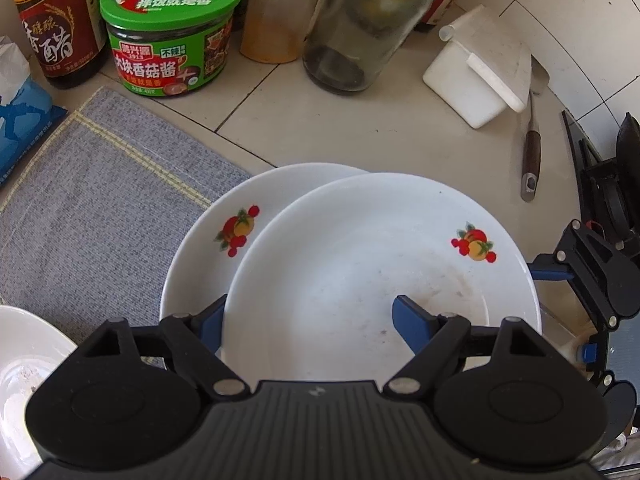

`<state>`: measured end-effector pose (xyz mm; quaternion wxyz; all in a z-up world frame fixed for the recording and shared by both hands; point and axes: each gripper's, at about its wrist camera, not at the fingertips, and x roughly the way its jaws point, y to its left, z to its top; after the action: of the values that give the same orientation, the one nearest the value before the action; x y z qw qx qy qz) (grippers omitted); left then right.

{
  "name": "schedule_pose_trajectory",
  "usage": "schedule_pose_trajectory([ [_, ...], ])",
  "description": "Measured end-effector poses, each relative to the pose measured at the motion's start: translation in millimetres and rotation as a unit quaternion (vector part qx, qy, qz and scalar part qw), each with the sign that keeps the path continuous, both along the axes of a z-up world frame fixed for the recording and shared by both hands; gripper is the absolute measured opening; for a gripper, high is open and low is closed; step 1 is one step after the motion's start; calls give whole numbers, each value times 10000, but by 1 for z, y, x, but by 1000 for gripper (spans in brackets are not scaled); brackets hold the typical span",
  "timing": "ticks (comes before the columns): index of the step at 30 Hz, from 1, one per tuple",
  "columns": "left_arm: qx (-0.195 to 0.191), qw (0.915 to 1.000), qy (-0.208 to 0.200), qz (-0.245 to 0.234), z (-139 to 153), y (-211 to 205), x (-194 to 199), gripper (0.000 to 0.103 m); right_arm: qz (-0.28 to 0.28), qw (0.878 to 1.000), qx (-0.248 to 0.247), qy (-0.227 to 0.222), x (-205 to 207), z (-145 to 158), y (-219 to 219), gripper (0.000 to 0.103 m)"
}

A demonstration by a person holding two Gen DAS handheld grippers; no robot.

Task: Organize plates and bowls
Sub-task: 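Lower the held plate onto the large flowered plate with the left gripper, then open the left gripper to release the plate onto the stack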

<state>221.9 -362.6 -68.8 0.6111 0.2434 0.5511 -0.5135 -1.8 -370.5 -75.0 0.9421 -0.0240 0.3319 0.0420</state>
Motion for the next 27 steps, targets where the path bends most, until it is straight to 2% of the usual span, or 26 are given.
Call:
schedule_pose_trajectory([
  [12, 252, 9991, -271, -224, 1, -12, -3, 87, -11, 9999, 66, -79, -1, -2, -2, 103],
  [27, 428, 9989, -164, -109, 4, 5, 1, 88, 158, 9998, 96, -117, 0, -3, -1, 103],
])
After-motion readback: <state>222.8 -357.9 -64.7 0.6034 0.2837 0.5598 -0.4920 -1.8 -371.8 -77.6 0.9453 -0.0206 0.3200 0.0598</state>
